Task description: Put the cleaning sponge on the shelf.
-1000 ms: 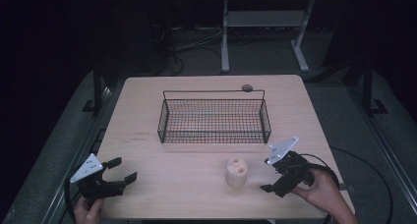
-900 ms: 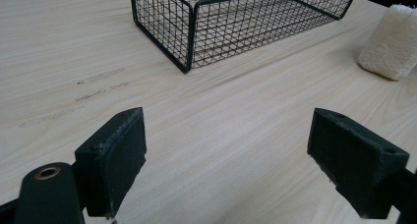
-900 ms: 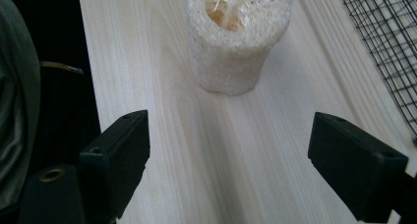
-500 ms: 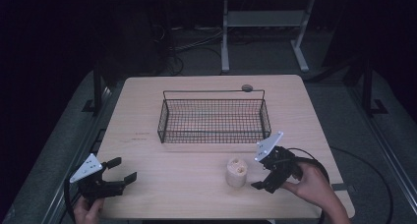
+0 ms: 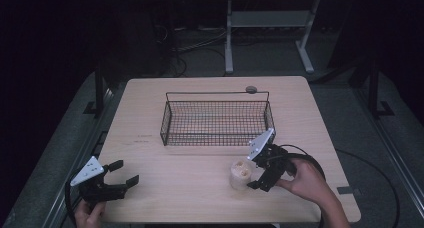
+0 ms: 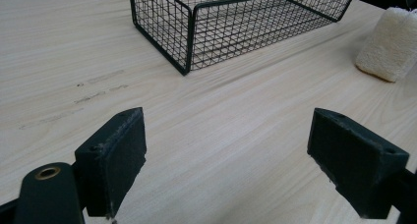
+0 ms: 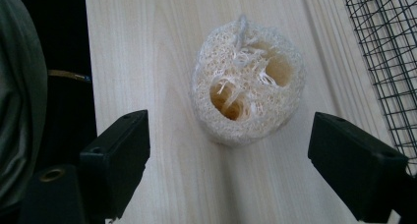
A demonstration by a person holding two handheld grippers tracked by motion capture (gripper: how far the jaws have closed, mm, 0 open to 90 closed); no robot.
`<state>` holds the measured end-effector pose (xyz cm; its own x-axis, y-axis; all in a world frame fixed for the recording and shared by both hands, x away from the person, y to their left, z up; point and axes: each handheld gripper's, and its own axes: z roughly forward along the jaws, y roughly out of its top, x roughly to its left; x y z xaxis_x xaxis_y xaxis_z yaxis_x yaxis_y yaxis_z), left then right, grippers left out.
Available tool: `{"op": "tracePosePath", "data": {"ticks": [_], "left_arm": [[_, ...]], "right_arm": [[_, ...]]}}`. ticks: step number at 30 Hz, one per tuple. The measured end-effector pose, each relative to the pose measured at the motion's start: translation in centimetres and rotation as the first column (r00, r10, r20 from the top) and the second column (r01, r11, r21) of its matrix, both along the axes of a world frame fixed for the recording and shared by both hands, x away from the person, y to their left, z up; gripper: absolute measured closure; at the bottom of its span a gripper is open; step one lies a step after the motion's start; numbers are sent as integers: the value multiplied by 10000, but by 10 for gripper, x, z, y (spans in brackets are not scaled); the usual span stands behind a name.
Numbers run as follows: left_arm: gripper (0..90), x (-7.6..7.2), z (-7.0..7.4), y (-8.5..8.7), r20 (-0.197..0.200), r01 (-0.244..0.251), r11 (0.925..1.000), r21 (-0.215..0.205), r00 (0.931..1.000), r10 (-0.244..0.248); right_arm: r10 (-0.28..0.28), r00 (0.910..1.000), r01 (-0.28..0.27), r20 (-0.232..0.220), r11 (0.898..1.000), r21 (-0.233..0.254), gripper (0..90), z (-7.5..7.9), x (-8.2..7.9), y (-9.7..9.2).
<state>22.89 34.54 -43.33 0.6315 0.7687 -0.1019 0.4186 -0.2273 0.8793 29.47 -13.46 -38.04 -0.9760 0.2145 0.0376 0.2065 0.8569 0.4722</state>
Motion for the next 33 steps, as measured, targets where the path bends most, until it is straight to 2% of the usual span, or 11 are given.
{"op": "tracePosePath", "data": {"ticks": [21, 26, 33], "left_arm": [[141, 0, 0, 0, 22, 14, 10000, -54, 10000, -14], [141, 0, 0, 0, 24, -2, 10000, -69, 10000, 2], [141, 0, 1, 0, 61, 8, 10000, -86, 10000, -8]], "right_arm": [[176, 9996, -184, -234, 9992, -360, 157, -3, 13, 19], [284, 9992, -300, -265, 9978, -583, 158, -6, 15, 26], [264, 9988, -295, -404, 9966, -769, 202, -10, 19, 30]]}}
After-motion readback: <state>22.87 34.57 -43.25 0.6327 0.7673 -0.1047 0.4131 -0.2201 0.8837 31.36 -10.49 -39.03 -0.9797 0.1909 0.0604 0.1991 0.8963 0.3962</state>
